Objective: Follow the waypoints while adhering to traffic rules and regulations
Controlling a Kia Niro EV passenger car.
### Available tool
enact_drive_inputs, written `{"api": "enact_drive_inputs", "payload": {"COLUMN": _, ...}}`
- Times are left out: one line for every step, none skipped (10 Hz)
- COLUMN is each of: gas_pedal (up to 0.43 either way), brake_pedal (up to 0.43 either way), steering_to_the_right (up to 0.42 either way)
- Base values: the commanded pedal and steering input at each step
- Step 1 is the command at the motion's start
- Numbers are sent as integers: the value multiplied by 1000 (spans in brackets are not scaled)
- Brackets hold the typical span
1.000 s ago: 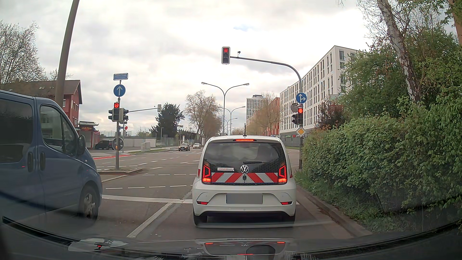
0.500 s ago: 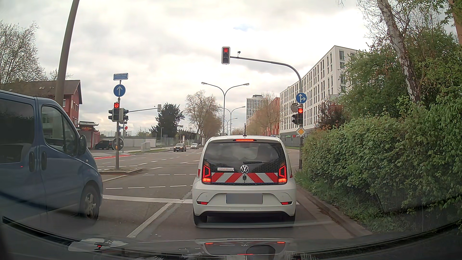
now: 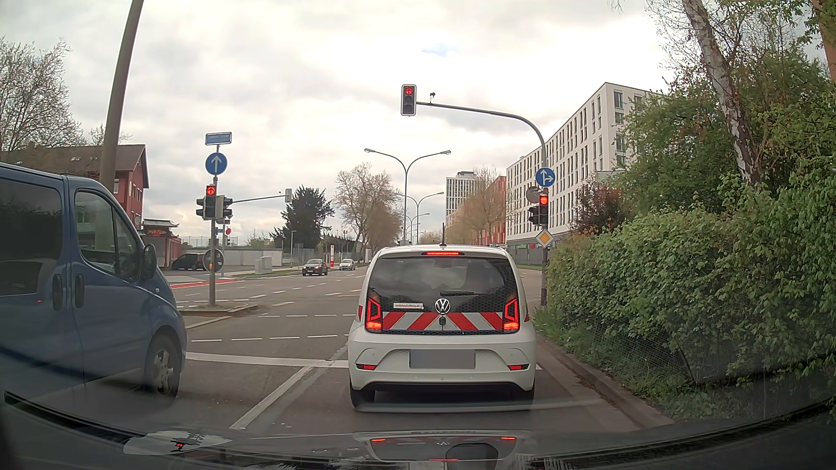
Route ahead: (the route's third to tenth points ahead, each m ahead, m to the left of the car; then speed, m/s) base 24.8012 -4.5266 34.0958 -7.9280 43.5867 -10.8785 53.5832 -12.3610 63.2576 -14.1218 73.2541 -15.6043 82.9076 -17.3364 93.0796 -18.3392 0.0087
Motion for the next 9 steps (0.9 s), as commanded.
{"api": "enact_drive_inputs", "payload": {"gas_pedal": 0, "brake_pedal": 183, "steering_to_the_right": 3}}
{"api": "enact_drive_inputs", "payload": {"gas_pedal": 0, "brake_pedal": 177, "steering_to_the_right": 3}}
{"api": "enact_drive_inputs", "payload": {"gas_pedal": 0, "brake_pedal": 183, "steering_to_the_right": 3}}
{"api": "enact_drive_inputs", "payload": {"gas_pedal": 0, "brake_pedal": 183, "steering_to_the_right": 3}}
{"api": "enact_drive_inputs", "payload": {"gas_pedal": 0, "brake_pedal": 177, "steering_to_the_right": 3}}
{"api": "enact_drive_inputs", "payload": {"gas_pedal": 0, "brake_pedal": 183, "steering_to_the_right": 3}}
{"api": "enact_drive_inputs", "payload": {"gas_pedal": 0, "brake_pedal": 183, "steering_to_the_right": 3}}
{"api": "enact_drive_inputs", "payload": {"gas_pedal": 0, "brake_pedal": 183, "steering_to_the_right": 3}}
{"api": "enact_drive_inputs", "payload": {"gas_pedal": 0, "brake_pedal": 183, "steering_to_the_right": 3}}
